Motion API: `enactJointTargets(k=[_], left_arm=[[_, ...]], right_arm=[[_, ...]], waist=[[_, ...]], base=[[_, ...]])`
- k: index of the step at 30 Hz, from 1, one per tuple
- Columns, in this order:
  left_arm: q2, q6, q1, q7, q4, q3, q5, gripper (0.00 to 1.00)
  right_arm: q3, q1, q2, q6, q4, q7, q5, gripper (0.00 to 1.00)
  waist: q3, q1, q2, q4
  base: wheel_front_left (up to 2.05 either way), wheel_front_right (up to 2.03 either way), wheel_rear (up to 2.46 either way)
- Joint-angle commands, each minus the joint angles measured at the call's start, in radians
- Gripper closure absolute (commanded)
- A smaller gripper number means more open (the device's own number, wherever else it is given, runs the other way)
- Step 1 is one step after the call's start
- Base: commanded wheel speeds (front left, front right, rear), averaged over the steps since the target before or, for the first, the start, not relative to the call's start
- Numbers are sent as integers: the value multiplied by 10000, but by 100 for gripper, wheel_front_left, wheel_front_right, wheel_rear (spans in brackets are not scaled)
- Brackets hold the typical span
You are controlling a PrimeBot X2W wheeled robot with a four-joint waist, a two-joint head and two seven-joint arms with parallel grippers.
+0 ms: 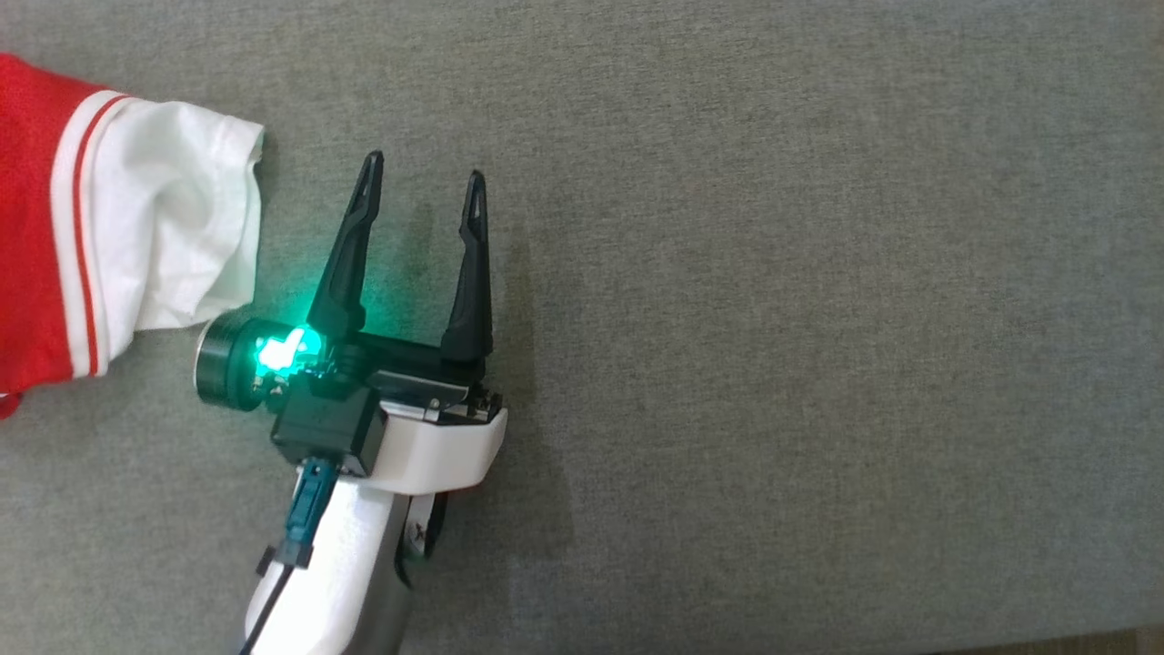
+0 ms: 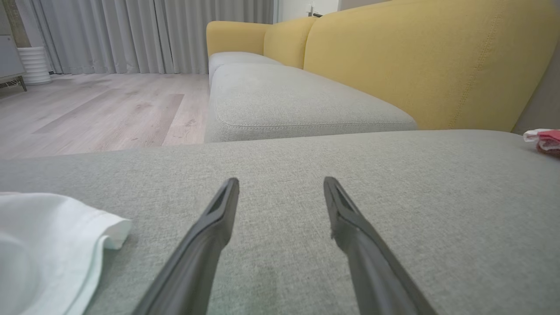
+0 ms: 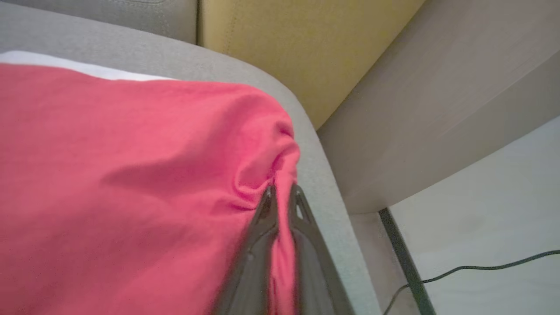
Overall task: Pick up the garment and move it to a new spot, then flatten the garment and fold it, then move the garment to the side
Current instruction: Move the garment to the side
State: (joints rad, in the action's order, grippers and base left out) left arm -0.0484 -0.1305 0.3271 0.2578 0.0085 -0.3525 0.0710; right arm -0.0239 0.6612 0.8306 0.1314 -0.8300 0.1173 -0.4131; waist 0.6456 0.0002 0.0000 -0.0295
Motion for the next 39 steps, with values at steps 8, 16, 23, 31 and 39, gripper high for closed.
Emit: enactJointTargets(k=[8, 16, 23, 31, 39], left_arm=[[-18, -30, -70, 40, 83, 96, 309, 0], [-18, -17, -641, 40, 422, 280, 456, 0], [-18, 110, -882, 40, 941, 429, 547, 0], [-18, 266, -1405, 40, 1988, 710, 1082, 0], [-18, 555, -1861, 40, 2359, 1617, 1332, 0]], right_arm=[[1900, -9, -62, -7, -283, 845, 2486, 0], [2476, -529, -3033, -7, 1131, 1294, 4035, 0], [964, -1265, -4866, -7, 1773, 1418, 3683, 0], [-1051, -2870, -6290, -7, 2837, 1442, 2424, 0], [-951, -4005, -7164, -7, 4004, 1444, 2654, 0]], waist=[[-715, -2, 0, 286], [-2173, -2, 0, 262], [-3409, -2, 0, 297], [-5313, -2, 0, 428], [-6220, -2, 0, 336]], base=[[0, 0, 0], [0, 0, 0], [0, 0, 0], [0, 0, 0], [0, 0, 0]])
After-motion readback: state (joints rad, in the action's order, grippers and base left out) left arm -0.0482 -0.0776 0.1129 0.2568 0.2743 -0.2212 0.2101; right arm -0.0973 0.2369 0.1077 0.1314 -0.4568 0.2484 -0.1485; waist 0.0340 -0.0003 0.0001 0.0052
